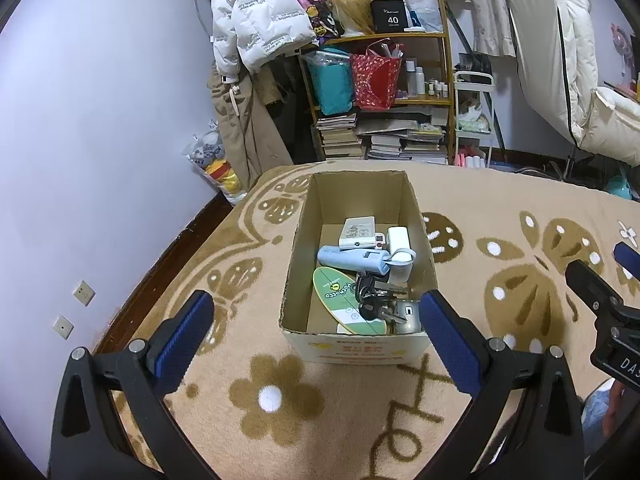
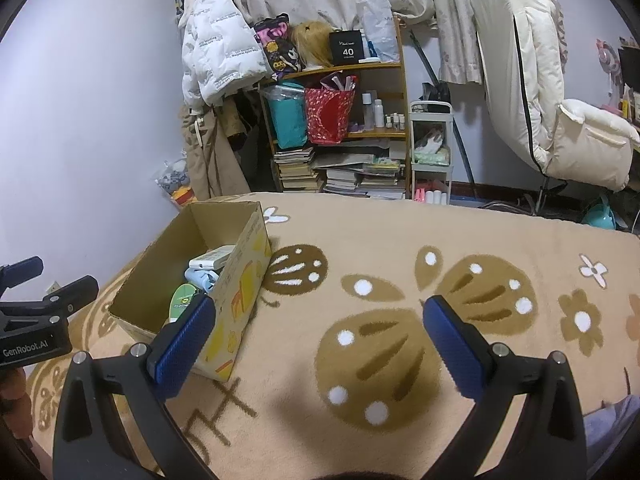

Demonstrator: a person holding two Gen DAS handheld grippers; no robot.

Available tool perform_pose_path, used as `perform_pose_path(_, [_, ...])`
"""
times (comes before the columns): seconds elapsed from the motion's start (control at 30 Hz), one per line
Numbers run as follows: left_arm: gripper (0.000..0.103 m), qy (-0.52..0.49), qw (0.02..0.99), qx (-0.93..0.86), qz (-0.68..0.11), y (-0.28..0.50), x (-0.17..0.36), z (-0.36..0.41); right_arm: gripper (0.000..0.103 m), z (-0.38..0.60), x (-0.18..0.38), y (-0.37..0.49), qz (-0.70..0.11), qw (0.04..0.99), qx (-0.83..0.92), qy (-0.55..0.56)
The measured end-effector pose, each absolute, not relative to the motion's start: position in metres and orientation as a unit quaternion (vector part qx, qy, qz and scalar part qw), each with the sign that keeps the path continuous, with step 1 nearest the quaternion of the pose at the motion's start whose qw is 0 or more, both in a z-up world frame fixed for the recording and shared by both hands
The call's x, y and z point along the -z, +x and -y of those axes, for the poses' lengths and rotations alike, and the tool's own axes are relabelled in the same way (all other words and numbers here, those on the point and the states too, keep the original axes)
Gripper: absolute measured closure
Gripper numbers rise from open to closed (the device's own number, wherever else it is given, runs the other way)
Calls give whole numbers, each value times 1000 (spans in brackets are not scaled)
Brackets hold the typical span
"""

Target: Organize rigid objects

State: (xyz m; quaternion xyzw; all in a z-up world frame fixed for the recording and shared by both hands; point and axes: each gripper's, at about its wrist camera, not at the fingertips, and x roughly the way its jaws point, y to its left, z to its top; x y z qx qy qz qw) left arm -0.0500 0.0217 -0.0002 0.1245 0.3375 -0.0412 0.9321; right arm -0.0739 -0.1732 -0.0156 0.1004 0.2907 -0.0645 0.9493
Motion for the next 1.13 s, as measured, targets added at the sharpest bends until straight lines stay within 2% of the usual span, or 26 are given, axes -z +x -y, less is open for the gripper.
perform_pose_path(1.13, [2,122,930,34,-346,-50,4,-28,0,173,16,-74,-289,950,66,100])
